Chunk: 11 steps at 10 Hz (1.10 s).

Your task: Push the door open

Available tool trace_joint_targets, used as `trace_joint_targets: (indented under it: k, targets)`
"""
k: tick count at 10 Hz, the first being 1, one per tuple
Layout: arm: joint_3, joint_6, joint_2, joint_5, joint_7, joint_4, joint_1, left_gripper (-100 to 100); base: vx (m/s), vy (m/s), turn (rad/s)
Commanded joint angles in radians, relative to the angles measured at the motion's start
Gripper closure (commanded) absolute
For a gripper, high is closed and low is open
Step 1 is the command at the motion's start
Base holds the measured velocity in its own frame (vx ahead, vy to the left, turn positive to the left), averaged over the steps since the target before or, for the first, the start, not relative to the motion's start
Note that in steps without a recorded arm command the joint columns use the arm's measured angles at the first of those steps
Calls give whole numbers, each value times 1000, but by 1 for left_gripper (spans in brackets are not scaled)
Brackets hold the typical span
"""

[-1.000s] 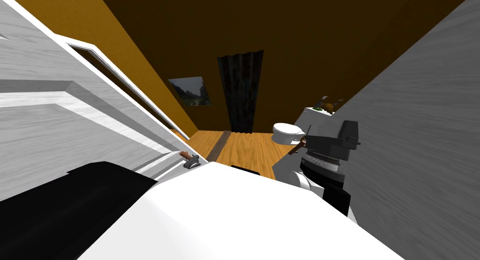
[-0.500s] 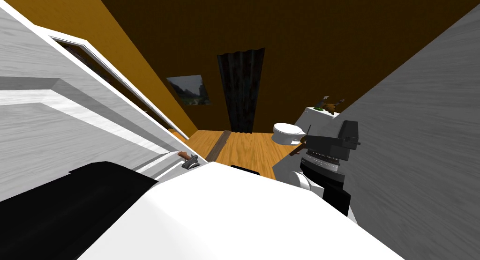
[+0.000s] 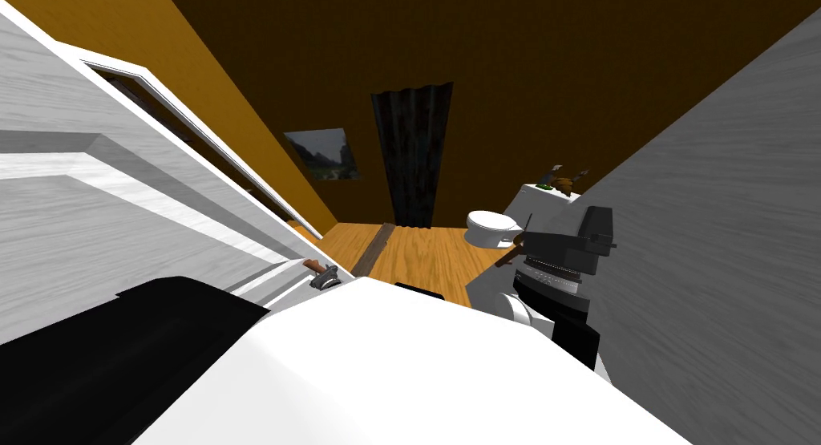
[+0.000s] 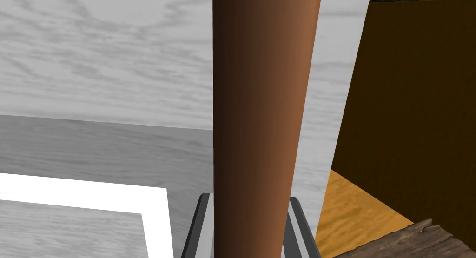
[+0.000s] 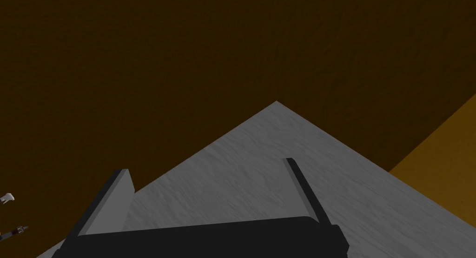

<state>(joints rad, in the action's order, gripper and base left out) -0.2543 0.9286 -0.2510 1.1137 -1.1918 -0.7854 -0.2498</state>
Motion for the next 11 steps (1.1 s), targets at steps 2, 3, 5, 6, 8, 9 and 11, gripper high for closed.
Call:
trace_joint_targets:
  k: [2,3,5,6,8,9,11]
  targets:
    - [-18,13,-38,3,-16,24,25,100,45,15,23]
    - [-18,13,-38,3,-16,24,25,100,48,8,13]
    - [-18,13,-38,3,-16,24,25,100,9,-5,5]
    - [-18,13,-38,3,-16,51,25,100,-1,-2,-35]
    - [-22,12,-45,5,-20,28,26,100,20,4,17]
    - [-22,12,-45,5,-20,28,26,100,28,9,3]
    - [-22,12,-45,5,-20,31,26,100,8,15,0]
